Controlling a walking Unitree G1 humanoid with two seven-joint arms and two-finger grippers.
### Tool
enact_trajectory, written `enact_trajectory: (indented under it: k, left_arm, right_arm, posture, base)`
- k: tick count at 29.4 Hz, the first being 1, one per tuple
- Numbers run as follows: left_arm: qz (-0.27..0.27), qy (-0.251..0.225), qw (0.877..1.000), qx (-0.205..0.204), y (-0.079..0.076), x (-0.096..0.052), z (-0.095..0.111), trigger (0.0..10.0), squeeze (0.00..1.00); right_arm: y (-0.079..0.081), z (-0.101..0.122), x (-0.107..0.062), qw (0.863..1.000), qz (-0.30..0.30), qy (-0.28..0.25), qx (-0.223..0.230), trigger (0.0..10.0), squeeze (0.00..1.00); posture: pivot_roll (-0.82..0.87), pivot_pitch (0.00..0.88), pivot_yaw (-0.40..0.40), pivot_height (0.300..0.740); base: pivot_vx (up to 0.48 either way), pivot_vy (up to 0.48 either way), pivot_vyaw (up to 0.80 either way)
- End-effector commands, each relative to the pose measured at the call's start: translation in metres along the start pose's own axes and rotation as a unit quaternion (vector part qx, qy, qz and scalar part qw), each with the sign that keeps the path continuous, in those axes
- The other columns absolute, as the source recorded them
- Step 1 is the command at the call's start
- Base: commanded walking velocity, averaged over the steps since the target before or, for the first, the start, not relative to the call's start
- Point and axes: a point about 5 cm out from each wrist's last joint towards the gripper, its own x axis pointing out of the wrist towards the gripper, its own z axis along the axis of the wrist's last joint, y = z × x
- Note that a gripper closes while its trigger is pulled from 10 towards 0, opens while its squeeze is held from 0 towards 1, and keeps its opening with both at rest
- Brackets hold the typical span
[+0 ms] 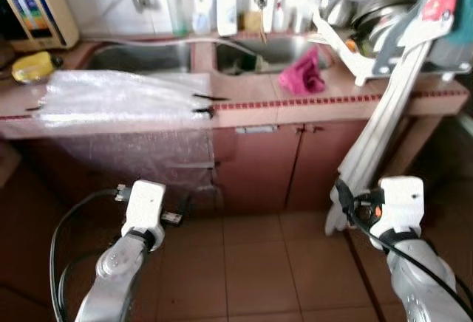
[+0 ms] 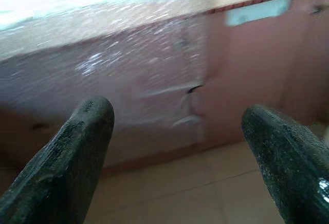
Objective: Kitchen organization
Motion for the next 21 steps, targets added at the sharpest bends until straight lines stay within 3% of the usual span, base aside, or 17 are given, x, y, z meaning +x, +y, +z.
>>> enact_trajectory:
  k: [1, 9, 15, 21]
  left_arm:
    - [-0.018, 0.0, 1.0, 0.01, -0.004, -0.005, 0.001, 10.0, 0.0]
    - [-0.017, 0.001, 1.0, 0.01, -0.001, -0.01, 0.005, 10.0, 0.0]
    - [0.025, 0.003, 0.999, -0.039, 0.002, 0.001, 0.006, 10.0, 0.0]
    - [0.027, -0.003, 0.998, -0.049, -0.002, 0.012, 0.013, 10.0, 0.0]
  right_arm:
    - [-0.002, 0.003, 0.0, 1.0, 0.0, -0.007, -0.003, 10.0, 0.0]
    - [0.004, 0.006, 0.007, 1.0, 0.003, -0.017, 0.015, 10.0, 0.0]
    - [0.011, 0.008, 0.01, 0.999, 0.004, -0.024, 0.026, 10.0, 0.0]
    - [0.017, 0.009, 0.013, 0.999, 0.011, -0.027, 0.028, 10.0, 0.0]
  posture:
    - [-0.04, 0.0, 0.038, 0.74]
    - [-0.02, 0.0, 0.031, 0.74]
    - [-0.02, 0.0, 0.023, 0.74]
    - [-0.02, 0.0, 0.023, 0.74]
  base:
    - [0.0, 0.0, 0.44]
    - [0.0, 0.0, 0.06]
    - [0.0, 0.0, 0.0]
    - [0.0, 0.0, 0.0]
